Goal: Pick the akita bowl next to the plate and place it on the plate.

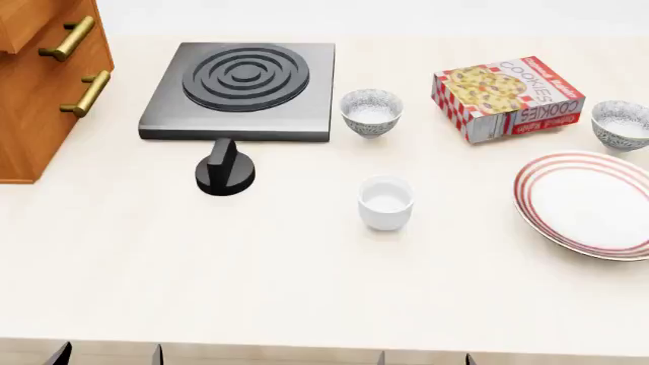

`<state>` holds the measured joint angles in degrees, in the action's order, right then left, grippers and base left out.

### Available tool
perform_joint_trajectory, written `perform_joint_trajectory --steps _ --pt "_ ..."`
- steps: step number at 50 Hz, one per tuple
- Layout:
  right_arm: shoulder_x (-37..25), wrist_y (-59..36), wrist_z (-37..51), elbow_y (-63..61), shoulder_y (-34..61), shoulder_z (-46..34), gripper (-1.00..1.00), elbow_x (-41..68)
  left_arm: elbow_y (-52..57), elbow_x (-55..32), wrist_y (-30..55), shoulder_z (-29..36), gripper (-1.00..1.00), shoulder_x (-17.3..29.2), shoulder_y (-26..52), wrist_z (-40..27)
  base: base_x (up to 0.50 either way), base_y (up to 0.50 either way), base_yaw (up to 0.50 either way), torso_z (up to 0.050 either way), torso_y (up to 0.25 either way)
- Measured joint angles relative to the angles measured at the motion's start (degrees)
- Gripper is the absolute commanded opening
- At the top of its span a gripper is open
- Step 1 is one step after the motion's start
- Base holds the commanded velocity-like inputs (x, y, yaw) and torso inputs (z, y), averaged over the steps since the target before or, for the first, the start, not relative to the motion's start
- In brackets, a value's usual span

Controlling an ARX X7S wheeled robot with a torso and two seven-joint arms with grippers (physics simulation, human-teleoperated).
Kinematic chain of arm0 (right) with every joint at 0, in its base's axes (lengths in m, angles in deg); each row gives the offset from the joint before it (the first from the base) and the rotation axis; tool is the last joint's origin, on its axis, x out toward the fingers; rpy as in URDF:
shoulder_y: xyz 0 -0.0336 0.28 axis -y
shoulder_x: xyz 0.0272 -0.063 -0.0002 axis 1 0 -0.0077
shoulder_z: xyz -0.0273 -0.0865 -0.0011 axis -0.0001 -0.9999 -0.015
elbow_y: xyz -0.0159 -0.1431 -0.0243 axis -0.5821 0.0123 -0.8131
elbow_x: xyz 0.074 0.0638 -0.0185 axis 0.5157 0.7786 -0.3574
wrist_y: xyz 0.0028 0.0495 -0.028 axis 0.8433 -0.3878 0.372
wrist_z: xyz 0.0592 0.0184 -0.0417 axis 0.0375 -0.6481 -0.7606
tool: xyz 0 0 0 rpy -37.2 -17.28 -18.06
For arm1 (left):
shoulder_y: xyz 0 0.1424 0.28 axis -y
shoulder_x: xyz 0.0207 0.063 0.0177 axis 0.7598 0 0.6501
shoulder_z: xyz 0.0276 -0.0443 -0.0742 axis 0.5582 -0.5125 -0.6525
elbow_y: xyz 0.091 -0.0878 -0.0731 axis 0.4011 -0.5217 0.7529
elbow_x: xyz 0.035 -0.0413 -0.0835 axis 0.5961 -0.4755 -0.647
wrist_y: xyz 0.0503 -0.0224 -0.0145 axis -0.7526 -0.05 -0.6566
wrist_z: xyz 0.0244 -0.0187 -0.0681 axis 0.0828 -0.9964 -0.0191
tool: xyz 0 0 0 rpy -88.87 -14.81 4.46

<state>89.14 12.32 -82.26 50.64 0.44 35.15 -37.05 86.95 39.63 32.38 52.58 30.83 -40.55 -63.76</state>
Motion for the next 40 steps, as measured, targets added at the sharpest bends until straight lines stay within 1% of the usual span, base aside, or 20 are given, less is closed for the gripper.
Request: perform_joint_trajectory --steps 18,28,35,40 --pt "-2.1 -0.2 1.9 -0.6 -0.3 -2.1 1.00 3.7 0.4 -2.0 0.0 2.5 1.00 2.1 -0.2 -2.8 0.00 0.00 0.00 0.000 0.000" --pt "-3.1 0.0 3.1 -0.8 -0.5 -3.3 1.00 5.0 1.3 -4.6 0.2 3.1 1.00 3.0 -0.4 -3.8 0.00 0.00 0.00 0.000 0.000" --pt "-4.0 -0.5 3.6 -2.5 -1.1 -4.1 1.00 5.6 5.4 -8.3 3.9 3.1 1.00 3.9 -0.7 -3.7 0.00 0.00 0.00 0.000 0.000" --pt "-4.8 -4.4 3.8 -7.7 -1.5 -4.6 1.00 7.2 11.1 -12.1 9.1 2.3 1.00 5.0 -0.4 -4.2 0.00 0.00 0.00 0.000 0.000"
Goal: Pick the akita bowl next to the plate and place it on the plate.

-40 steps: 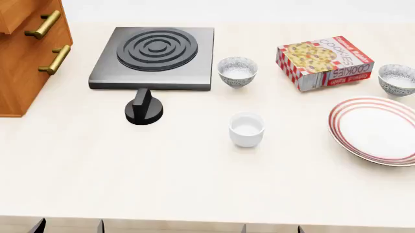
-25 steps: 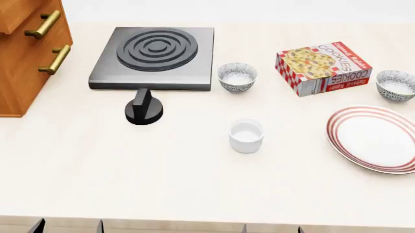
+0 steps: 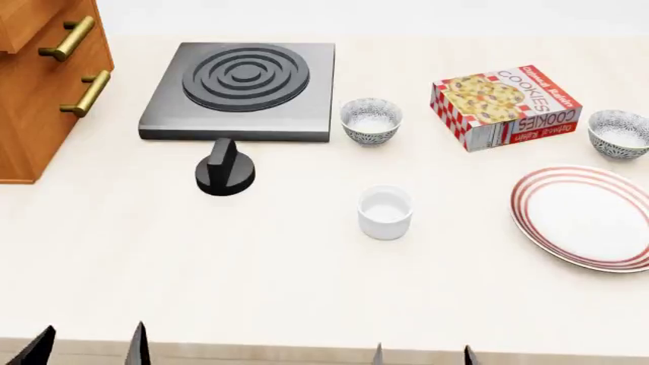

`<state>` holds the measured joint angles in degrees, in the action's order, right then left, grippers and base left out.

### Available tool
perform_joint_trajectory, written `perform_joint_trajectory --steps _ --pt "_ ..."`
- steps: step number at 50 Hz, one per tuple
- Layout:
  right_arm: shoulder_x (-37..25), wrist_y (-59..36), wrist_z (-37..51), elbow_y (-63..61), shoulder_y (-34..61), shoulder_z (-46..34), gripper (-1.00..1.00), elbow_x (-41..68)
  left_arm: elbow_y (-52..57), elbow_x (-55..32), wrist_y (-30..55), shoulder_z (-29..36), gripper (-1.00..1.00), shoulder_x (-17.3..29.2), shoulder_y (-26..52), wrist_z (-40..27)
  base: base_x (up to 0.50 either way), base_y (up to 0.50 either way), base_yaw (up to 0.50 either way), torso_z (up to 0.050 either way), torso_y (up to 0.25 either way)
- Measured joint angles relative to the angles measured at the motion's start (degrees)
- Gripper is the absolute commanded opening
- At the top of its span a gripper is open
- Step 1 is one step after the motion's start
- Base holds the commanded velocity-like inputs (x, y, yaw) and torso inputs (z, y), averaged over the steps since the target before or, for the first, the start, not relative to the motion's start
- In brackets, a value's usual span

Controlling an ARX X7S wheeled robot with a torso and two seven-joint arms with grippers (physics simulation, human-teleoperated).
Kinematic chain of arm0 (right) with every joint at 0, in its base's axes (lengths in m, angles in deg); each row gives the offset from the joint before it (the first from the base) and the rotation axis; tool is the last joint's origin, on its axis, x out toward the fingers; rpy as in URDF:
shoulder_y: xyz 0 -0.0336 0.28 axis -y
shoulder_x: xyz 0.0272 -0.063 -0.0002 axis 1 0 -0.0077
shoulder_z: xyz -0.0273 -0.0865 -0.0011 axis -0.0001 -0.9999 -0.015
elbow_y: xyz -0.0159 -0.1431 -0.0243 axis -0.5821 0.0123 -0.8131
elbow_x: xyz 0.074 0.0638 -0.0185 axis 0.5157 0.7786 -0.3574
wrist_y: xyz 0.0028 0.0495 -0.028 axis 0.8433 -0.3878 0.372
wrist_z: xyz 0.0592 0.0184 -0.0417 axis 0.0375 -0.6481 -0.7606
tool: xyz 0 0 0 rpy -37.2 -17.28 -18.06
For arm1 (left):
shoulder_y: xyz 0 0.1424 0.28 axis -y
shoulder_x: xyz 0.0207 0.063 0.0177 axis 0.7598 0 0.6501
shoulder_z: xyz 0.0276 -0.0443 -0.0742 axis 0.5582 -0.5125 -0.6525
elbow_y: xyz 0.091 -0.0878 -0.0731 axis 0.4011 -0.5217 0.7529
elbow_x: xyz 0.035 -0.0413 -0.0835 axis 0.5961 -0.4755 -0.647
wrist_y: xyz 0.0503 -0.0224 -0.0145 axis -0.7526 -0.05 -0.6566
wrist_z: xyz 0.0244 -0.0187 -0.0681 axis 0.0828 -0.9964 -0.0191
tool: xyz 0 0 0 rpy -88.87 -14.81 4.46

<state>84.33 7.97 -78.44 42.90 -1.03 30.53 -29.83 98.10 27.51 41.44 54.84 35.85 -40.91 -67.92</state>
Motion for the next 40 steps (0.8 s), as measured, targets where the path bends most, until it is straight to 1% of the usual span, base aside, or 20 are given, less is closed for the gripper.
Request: perform_joint_trajectory --steps 10,18,23,28,40 --pt "-2.1 -13.1 1.2 -14.8 1.9 -0.6 1.00 4.1 10.7 -7.5 10.7 -3.5 1.00 3.4 2.7 -1.9 0.00 0.00 0.00 0.000 0.000" --pt "-3.2 -23.2 2.2 -24.4 6.4 0.1 1.00 8.4 13.9 -11.6 15.0 -7.7 1.00 5.7 5.5 -3.2 0.00 0.00 0.00 0.000 0.000" --pt "-3.6 -27.7 2.7 -28.3 9.7 1.0 1.00 11.1 12.7 -13.2 15.0 -10.5 1.00 6.4 7.1 -3.4 0.00 0.00 0.00 0.000 0.000" --pt "-3.9 -30.7 3.1 -30.9 12.4 2.2 1.00 13.3 9.8 -14.2 13.2 -13.1 1.00 6.6 8.3 -3.0 0.00 0.00 0.00 0.000 0.000" --pt "-5.0 -34.0 3.7 -34.0 15.6 4.9 1.00 16.8 1.0 -13.8 7.0 -16.6 1.00 5.9 9.8 -2.1 0.00 0.00 0.00 0.000 0.000"
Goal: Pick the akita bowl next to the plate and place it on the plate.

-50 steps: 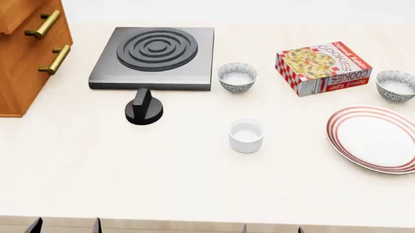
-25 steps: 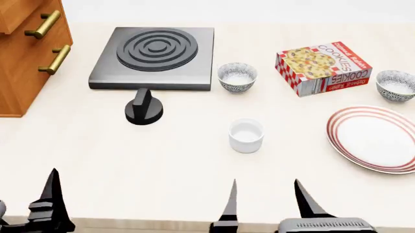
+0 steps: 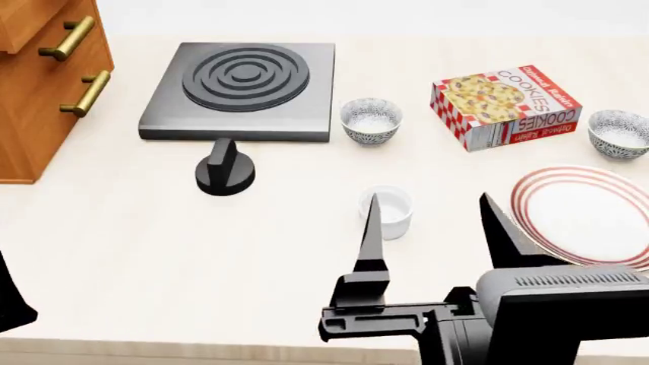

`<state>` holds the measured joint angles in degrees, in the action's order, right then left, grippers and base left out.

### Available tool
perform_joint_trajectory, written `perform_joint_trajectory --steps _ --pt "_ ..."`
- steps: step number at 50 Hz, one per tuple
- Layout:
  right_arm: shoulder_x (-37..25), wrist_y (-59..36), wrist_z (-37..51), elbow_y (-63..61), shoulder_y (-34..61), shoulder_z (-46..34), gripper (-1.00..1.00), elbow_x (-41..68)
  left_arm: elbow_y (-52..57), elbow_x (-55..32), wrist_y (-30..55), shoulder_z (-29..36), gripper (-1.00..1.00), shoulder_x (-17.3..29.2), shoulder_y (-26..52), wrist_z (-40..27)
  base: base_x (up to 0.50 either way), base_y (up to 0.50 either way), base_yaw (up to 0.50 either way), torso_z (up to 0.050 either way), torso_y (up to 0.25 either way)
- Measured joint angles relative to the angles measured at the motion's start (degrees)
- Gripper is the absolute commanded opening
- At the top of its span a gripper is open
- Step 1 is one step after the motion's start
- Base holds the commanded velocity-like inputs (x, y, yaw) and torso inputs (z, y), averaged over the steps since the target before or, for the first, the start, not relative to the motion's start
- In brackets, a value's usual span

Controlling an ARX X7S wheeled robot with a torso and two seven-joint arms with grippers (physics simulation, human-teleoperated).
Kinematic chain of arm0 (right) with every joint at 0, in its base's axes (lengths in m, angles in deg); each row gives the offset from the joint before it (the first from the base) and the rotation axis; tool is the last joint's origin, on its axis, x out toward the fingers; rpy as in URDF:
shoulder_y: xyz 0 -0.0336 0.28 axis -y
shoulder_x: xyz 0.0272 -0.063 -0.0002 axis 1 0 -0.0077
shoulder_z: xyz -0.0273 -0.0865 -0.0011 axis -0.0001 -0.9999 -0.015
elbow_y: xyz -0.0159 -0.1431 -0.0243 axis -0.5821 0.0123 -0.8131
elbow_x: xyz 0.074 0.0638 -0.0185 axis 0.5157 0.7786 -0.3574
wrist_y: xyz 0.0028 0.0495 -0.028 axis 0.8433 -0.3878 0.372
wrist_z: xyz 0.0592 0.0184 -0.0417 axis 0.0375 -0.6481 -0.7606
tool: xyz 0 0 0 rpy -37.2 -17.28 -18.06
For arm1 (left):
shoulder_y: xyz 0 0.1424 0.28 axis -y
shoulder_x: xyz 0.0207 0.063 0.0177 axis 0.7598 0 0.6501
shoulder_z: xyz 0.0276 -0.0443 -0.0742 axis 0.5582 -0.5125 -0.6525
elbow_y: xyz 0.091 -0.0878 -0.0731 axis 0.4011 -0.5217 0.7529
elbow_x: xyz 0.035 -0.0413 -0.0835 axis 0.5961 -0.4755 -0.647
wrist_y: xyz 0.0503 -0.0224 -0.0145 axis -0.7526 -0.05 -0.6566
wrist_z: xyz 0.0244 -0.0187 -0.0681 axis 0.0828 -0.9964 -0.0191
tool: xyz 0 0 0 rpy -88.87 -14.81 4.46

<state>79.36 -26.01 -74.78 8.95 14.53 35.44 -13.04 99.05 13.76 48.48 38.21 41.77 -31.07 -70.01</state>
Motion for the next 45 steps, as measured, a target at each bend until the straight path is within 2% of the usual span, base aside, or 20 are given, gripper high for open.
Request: perform_joint_trajectory --steps 33,45 --pt "-1.1 -0.7 0.8 -0.1 1.1 2.0 1.00 4.0 -4.3 -1.2 -3.1 -1.3 1.00 -0.1 0.6 -0.6 0.00 -0.11 0.00 0.000 0.000" --pt "-1.4 -0.6 1.1 0.0 1.2 2.0 1.00 5.0 -4.4 -1.6 -3.2 -1.2 1.00 0.2 0.5 -1.0 0.00 -0.45 0.00 0.000 0.000"
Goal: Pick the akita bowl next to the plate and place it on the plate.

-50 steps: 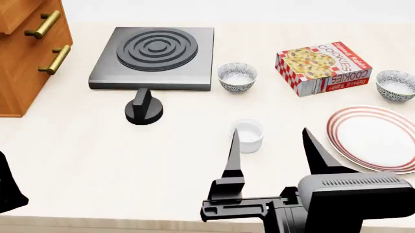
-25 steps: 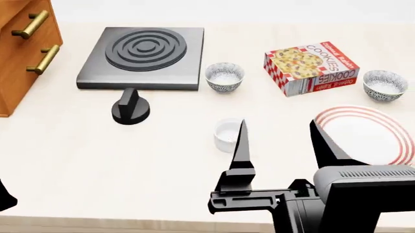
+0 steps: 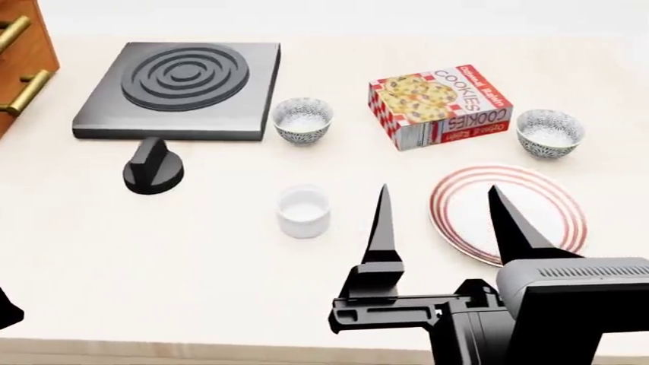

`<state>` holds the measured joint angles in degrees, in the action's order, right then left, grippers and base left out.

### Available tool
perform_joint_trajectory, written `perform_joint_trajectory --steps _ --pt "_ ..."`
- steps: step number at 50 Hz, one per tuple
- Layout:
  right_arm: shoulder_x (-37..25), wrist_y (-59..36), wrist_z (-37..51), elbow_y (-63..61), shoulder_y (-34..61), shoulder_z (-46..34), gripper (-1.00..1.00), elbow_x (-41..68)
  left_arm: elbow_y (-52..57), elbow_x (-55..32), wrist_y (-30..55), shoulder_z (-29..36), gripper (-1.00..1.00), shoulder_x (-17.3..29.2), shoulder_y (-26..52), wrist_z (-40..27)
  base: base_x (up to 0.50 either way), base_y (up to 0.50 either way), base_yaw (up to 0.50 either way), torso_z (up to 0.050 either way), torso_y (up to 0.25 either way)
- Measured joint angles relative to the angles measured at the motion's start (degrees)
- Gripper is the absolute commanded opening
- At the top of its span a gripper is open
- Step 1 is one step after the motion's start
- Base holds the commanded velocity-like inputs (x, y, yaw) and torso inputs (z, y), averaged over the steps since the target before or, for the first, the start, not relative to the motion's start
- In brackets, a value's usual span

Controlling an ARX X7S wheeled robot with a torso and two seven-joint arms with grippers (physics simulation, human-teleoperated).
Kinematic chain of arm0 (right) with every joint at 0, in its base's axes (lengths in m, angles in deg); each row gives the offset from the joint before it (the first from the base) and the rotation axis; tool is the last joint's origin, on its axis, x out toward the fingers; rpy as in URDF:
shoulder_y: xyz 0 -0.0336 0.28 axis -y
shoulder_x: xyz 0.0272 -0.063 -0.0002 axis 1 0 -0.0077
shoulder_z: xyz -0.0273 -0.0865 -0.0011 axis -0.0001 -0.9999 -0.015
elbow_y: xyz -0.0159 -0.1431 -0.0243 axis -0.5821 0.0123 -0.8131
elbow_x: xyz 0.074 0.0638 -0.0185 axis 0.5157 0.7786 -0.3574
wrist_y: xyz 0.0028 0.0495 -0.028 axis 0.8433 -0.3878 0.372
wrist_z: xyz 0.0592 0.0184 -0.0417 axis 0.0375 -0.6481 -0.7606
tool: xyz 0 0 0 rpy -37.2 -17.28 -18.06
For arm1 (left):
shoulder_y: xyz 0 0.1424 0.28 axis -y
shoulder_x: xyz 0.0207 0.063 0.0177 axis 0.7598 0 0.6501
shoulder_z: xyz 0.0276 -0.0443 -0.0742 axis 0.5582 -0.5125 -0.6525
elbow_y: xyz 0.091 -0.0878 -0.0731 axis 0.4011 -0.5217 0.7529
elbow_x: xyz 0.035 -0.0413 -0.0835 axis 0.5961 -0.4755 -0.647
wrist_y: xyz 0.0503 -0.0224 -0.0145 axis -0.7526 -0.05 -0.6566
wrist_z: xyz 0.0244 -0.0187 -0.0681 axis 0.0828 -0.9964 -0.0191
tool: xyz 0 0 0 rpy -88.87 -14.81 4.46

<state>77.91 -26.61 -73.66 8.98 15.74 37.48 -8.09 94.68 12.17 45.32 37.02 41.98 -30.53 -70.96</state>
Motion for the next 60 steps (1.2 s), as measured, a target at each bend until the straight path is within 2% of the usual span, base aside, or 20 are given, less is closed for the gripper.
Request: perform_joint_trajectory --steps 42,52,60 --pt "-1.4 0.8 1.4 0.3 -0.1 -0.6 1.00 1.3 0.1 -1.2 -0.4 0.8 1.00 0.7 -0.3 -1.0 0.00 -0.48 0.00 0.000 0.000" --pt "-1.8 1.3 1.8 0.5 -0.1 -1.1 1.00 0.9 0.2 -1.5 -0.4 1.0 1.00 0.9 -0.3 -1.3 0.00 -0.02 0.00 0.000 0.000" --pt "-2.3 1.4 1.7 0.5 -0.1 -1.7 1.00 1.1 0.2 -1.7 -0.6 1.1 1.00 1.1 -0.5 -1.5 0.30 0.00 0.00 0.000 0.000"
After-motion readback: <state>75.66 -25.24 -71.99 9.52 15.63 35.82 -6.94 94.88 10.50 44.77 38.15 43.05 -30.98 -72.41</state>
